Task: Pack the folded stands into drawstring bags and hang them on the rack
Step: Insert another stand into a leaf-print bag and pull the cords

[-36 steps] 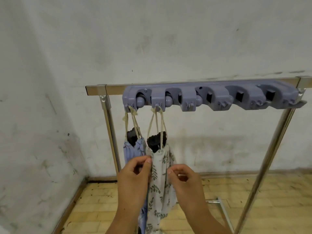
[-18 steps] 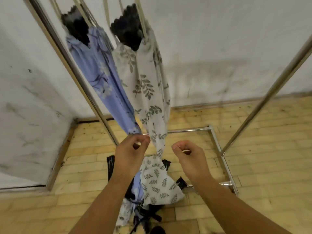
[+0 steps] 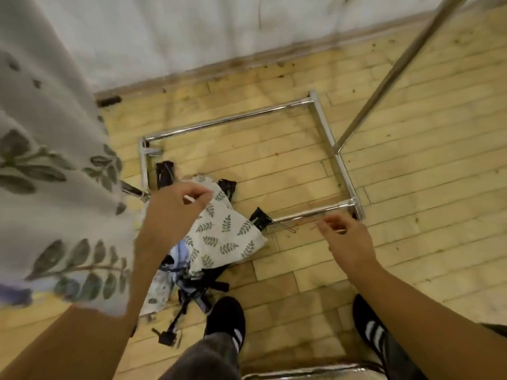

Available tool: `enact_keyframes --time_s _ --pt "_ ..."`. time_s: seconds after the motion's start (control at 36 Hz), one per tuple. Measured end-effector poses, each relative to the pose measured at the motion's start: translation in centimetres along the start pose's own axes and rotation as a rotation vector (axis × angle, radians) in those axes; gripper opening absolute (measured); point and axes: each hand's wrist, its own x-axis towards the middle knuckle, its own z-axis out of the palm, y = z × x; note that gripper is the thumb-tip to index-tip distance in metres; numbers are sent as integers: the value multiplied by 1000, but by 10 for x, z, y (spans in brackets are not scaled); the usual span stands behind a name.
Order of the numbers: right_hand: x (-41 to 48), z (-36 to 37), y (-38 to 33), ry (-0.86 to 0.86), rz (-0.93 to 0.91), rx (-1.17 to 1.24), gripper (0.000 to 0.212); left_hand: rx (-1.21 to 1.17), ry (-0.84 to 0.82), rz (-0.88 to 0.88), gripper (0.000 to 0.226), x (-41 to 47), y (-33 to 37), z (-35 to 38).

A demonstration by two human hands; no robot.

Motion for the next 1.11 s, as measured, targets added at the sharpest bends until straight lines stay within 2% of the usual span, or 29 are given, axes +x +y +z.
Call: enact_keyframes --time_s 0.14,0.22,0.36,0.5,0.58,0.69,0.89,1.0,1.11 --pt "27 -20 63 33 88 -121 4 35 -95 -119 7 13 -50 57" --pt "37 -22 101 -17 159 -203 4 2 -128 -254 25 12 -81 84" --pt "39 -7 150 -222 252 -405 13 -7 -181 -563 69 10 -119 99" --pt "43 12 192 -363 287 -584 21 -123 -232 -824 89 14 -150 104" --pt "41 21 205 -426 244 -662 27 -158 -260 -869 88 10 -154 113" --pt "32 30 206 -417 174 -660 25 -121 -261 -823 82 4 -150 123" --pt "30 44 211 -427 105 -747 11 -143 -267 -822 106 7 -148 125" --pt "32 46 213 -448 76 -737 3 -179 -214 -816 81 5 -153 129" --pt "31 46 217 -444 61 -722 5 -197 -188 -828 80 6 -148 129"
